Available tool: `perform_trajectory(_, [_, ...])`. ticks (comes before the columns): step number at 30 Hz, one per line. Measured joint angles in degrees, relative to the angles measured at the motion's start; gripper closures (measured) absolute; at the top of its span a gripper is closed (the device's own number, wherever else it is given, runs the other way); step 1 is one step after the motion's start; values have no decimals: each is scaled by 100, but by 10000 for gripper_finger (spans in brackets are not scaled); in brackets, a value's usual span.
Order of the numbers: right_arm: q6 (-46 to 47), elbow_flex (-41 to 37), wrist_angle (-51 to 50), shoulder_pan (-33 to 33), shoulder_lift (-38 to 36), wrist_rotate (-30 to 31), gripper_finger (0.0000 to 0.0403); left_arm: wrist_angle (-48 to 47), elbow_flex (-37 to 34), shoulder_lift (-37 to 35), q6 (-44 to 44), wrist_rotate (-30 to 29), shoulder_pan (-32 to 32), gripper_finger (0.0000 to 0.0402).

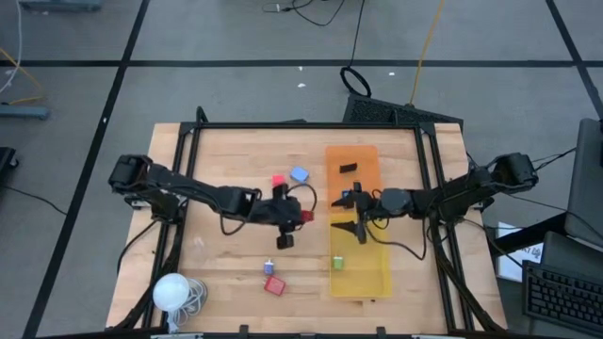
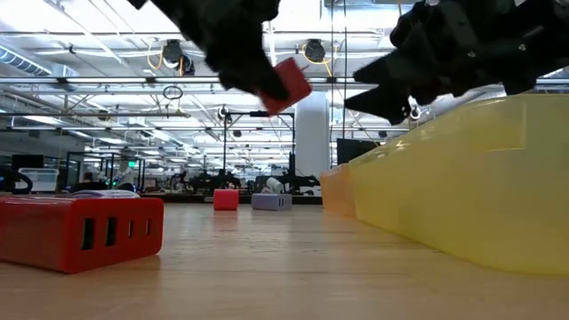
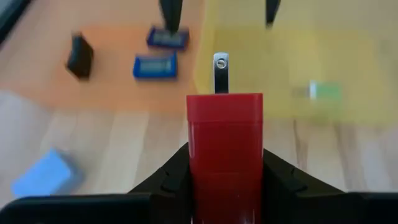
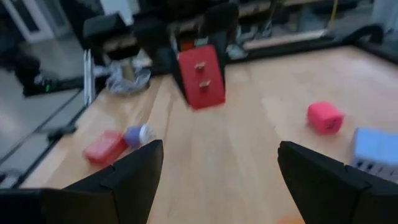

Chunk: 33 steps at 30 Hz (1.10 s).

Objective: Pick & Place Office items
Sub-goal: Put the top red charger adapter into the yellow bin

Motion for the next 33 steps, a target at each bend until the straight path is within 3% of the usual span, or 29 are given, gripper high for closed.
perform_trajectory(9, [-47,1,1003,-34,9,-4,99,765,0,-5,411,533,143,285])
perform_trajectory(18, [-54,191,1677,-1,787,-126,99,1230,-19,-4,475,1014,129,284])
perform_trajectory(27, [-409,440,1957,218,994,-114,99,1269,14,9,414,847,134,285])
perform_trajectory(31, [-238,438,1691,240,890,-577,99,1115,4,5,410,785,146,285])
perform_trajectory(33, [-296,429,1711,250,887,-506,99,1134,4,8,414,891,128,285])
